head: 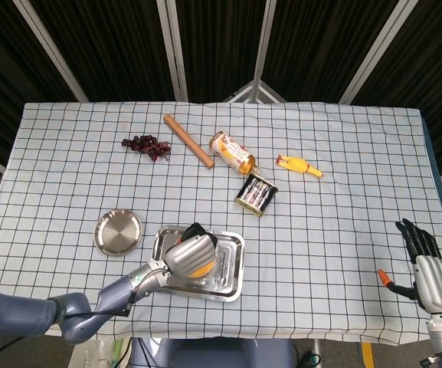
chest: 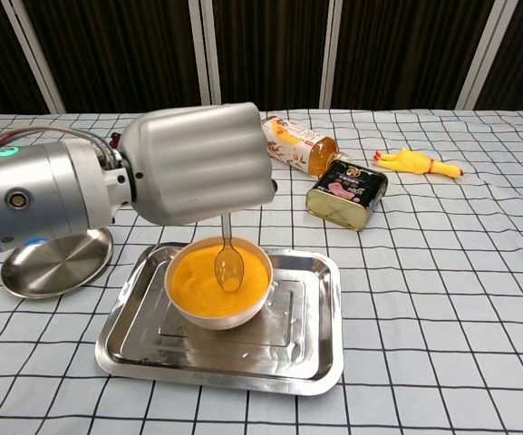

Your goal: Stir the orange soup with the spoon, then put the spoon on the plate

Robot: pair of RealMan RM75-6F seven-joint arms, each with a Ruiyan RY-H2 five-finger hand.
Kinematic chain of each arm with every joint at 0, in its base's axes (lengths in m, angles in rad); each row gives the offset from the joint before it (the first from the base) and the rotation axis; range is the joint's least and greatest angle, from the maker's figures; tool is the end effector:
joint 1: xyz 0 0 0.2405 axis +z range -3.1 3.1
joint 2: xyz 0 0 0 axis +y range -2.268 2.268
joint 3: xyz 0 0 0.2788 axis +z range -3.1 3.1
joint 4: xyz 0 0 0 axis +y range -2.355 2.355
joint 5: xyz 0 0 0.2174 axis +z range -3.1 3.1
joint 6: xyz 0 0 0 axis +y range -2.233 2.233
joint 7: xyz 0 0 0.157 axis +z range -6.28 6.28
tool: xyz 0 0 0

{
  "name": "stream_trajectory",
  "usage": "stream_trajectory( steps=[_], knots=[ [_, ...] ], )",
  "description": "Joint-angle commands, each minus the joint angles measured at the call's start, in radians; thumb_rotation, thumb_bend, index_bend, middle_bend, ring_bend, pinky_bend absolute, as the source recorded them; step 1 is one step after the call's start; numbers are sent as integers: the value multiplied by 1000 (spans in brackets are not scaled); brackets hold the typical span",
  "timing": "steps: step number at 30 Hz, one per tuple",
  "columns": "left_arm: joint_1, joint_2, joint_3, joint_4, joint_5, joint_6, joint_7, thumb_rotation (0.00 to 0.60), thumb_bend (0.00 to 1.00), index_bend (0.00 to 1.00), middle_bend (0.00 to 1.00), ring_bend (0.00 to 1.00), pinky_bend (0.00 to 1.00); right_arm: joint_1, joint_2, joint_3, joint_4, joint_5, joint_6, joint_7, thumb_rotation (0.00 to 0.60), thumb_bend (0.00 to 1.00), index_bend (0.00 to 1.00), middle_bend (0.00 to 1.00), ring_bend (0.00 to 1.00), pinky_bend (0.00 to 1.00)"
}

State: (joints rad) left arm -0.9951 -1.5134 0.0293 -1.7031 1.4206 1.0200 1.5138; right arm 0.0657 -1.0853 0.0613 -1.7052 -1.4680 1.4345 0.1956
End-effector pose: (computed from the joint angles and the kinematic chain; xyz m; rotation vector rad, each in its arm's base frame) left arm -0.0468 0.2988 -0.0475 -2.0677 0.8098 -0.5834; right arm -0.3272 -0.1910 0.1607 1.2725 -1.1517 1.0469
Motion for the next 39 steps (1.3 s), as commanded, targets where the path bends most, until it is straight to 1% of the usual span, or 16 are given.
stream_trajectory(
  steps=[1,11,27,31,34,39],
  knots=[
    [-2,-5,4,0,-3,-13,11,600,575,791,1000,1000,1000,0,1,0,0,0,0,1,600,339,0,0,0,0],
    [-4,-11,10,26,-27,-50,51,600,575,801,1000,1000,1000,0,2,1,-1,1,0,6,600,339,0,0,0,0],
    [11,27,-4,46,-62,-30,95,600,575,806,1000,1000,1000,-1,1,-1,-2,-2,-1,2,600,339,0,0,0,0],
    [18,23,-16,33,-58,-13,64,600,575,806,1000,1000,1000,0,1,-1,-1,-2,-1,2,600,339,0,0,0,0],
    [22,16,-23,19,-41,-1,17,600,575,806,1000,1000,1000,0,0,-2,-1,-3,-1,1,600,339,0,0,0,0],
    [22,5,-23,16,-9,3,-25,600,575,806,1000,1000,1000,-1,0,-2,-1,-3,0,2,600,339,0,0,0,0]
  ],
)
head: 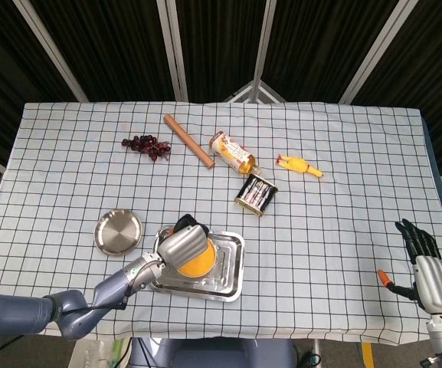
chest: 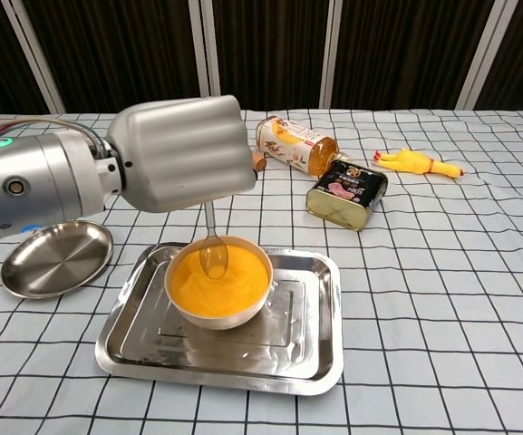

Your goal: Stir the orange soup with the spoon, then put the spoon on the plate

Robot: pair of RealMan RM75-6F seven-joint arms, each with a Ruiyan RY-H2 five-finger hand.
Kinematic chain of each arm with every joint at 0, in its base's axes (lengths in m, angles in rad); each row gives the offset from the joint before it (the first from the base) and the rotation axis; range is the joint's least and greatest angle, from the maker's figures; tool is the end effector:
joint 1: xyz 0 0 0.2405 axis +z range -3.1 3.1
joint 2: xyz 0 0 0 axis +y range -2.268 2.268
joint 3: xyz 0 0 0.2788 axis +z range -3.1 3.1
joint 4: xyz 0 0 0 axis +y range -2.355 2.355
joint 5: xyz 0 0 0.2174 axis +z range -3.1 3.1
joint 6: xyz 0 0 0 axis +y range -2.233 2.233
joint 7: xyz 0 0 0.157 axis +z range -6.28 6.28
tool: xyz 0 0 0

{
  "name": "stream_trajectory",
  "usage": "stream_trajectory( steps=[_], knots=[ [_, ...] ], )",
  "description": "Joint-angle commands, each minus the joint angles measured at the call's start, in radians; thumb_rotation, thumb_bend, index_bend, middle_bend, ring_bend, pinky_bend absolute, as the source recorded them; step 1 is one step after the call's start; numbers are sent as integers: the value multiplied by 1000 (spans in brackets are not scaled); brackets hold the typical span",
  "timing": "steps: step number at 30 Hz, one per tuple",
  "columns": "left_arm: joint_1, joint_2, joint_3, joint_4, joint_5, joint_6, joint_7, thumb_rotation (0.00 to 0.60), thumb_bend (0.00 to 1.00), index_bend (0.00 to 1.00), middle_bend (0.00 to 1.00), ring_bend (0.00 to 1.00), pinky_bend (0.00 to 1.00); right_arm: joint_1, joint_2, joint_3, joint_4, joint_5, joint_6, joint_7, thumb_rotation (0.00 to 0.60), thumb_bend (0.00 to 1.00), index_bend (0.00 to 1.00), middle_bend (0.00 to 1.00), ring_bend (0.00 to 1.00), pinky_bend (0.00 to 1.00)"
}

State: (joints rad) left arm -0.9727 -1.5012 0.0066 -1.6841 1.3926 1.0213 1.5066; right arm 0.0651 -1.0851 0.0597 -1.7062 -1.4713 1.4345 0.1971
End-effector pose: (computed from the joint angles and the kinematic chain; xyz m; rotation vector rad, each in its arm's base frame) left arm -0.0554 0.3118 -0.0411 -2.0492 0.7554 -0.5419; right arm -0.3268 -0.1904 0.1603 1.2750 -1.1539 1.0485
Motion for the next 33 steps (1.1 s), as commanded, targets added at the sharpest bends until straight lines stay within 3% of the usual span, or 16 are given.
stream_trajectory(
  steps=[1,17,33],
  knots=[
    [-1,-9,1,-2,25,-1,-22,600,575,806,1000,1000,1000,0,0,0,0,0,0,1,600,339,0,0,0,0],
    [-8,-30,5,39,13,-45,15,600,575,808,1000,1000,1000,0,2,1,1,1,1,7,600,339,0,0,0,0],
    [13,-6,-13,31,-7,-9,24,600,575,810,1000,1000,1000,-1,1,1,0,1,1,4,600,339,0,0,0,0]
  ],
)
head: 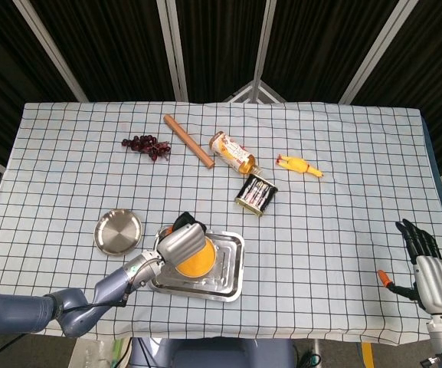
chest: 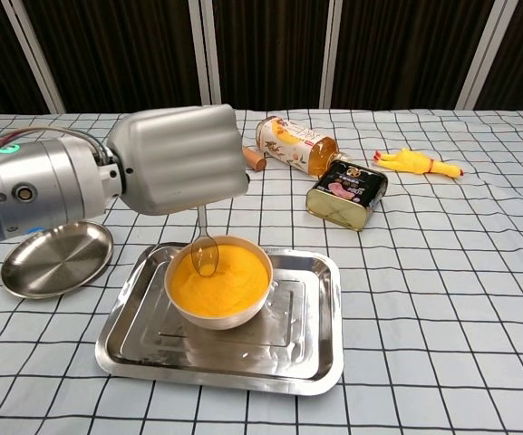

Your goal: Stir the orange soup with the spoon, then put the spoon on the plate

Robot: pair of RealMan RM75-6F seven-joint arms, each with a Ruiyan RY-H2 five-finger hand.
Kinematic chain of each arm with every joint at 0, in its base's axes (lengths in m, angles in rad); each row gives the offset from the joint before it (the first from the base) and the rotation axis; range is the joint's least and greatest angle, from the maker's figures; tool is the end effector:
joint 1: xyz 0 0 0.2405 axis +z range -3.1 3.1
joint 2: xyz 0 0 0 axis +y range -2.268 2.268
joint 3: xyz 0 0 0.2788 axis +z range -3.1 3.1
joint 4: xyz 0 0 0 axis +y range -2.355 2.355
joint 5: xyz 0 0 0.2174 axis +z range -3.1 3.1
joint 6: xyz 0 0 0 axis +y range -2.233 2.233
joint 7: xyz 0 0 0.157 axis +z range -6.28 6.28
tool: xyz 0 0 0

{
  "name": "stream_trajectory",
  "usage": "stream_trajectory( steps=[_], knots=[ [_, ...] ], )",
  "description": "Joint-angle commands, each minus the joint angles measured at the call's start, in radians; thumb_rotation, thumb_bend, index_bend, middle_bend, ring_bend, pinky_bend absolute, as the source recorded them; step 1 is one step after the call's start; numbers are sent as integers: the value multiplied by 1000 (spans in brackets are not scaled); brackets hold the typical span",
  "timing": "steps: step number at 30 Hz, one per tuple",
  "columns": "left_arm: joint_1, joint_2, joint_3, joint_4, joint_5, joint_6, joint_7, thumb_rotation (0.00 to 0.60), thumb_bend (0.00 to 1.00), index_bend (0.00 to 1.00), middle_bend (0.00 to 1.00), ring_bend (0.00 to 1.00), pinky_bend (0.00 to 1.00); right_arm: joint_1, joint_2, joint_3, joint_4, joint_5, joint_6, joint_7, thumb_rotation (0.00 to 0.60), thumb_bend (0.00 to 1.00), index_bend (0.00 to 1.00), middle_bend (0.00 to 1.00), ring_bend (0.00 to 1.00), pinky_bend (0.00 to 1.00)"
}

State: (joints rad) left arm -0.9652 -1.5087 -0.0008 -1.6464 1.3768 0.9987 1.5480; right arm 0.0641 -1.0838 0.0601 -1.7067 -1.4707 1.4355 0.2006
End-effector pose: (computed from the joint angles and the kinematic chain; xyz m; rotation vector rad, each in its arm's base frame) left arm -0.0639 0.3202 -0.0448 -2.0347 0.7905 -0.4729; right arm -0.3270 -0.1902 0.1609 1.2718 -1.1554 1.0505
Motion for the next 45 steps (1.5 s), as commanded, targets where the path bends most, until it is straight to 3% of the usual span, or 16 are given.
stream_trajectory(
  steps=[1,12,30,45],
  knots=[
    [6,3,-7,-9,14,18,-23,600,575,810,1000,1000,1000,0,0,0,0,1,-1,0,600,339,0,0,0,0],
    [-5,23,-7,0,22,1,18,600,575,810,1000,1000,1000,0,0,-1,-1,0,0,-1,600,339,0,0,0,0],
    [-29,-21,11,38,0,-61,92,600,575,810,1000,1000,1000,-1,3,-2,-2,-5,1,10,600,339,0,0,0,0],
    [-11,-44,-7,-7,-9,-18,41,600,575,810,1000,1000,1000,0,2,-1,-3,-2,-1,9,600,339,0,0,0,0]
  ],
)
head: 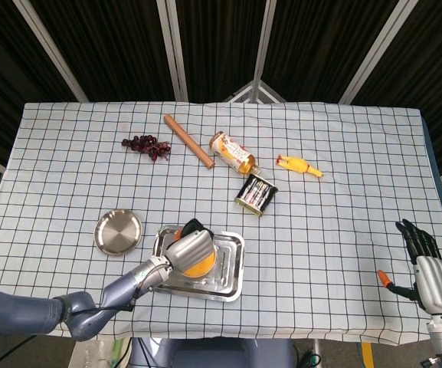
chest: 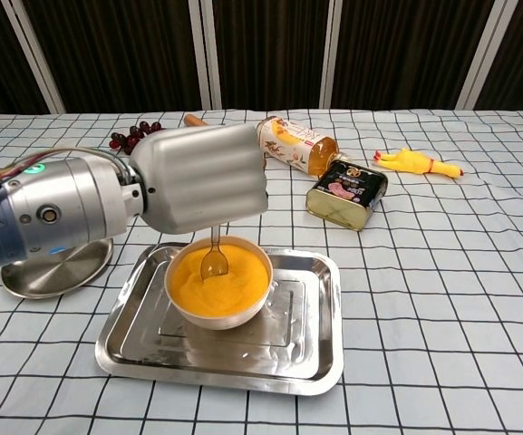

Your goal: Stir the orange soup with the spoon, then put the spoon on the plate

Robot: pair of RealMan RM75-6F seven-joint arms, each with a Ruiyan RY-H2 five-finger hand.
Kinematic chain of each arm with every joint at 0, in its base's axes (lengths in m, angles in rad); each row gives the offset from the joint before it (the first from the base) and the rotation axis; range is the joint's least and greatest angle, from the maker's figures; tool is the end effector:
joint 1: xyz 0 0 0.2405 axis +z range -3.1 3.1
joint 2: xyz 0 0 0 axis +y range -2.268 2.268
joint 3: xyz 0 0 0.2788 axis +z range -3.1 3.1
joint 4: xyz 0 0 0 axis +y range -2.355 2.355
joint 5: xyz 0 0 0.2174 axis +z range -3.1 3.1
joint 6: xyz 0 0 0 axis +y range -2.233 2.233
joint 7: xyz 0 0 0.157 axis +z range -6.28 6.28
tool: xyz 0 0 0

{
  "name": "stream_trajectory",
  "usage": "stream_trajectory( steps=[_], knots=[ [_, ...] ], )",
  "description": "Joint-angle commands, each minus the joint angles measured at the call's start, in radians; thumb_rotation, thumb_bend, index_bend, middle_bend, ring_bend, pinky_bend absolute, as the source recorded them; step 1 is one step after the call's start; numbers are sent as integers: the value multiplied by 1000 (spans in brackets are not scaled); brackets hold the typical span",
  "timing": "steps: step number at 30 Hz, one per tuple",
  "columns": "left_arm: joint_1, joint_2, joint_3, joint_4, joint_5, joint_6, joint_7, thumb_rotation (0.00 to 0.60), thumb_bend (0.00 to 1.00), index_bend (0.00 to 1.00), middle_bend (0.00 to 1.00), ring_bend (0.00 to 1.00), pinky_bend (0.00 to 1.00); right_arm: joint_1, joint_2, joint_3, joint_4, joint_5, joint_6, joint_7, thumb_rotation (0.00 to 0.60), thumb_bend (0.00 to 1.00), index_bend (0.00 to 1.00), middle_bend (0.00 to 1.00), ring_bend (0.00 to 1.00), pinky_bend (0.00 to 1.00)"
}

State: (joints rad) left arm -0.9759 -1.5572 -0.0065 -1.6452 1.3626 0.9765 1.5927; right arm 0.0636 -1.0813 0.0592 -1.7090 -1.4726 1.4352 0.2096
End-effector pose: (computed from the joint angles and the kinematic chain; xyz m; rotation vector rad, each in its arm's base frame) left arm -0.0538 0.3102 -0.0613 -2.0554 0.8181 -0.4875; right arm -0.3266 -0.1898 0.1612 1.2698 -1.1625 1.0566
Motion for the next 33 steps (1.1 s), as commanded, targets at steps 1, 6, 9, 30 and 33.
stream_trajectory(
  steps=[1,6,9,30,33],
  knots=[
    [-1,5,-3,-12,6,6,-5,600,575,810,1000,1000,1000,0,0,0,-1,0,-1,1,600,339,0,0,0,0],
    [-3,12,1,-27,15,5,-7,600,574,810,1000,1000,1000,0,0,0,-1,2,0,1,600,339,0,0,0,0],
    [-1,16,3,-35,21,8,-14,600,575,810,1000,1000,1000,0,0,1,-1,4,-1,1,600,339,0,0,0,0],
    [21,79,17,-89,71,33,-51,600,574,810,1000,1000,1000,1,2,2,-4,10,-7,4,600,338,0,0,0,0],
    [21,97,19,-92,78,28,-46,600,575,810,1000,1000,1000,1,2,2,-4,10,-7,5,600,339,0,0,0,0]
  ],
)
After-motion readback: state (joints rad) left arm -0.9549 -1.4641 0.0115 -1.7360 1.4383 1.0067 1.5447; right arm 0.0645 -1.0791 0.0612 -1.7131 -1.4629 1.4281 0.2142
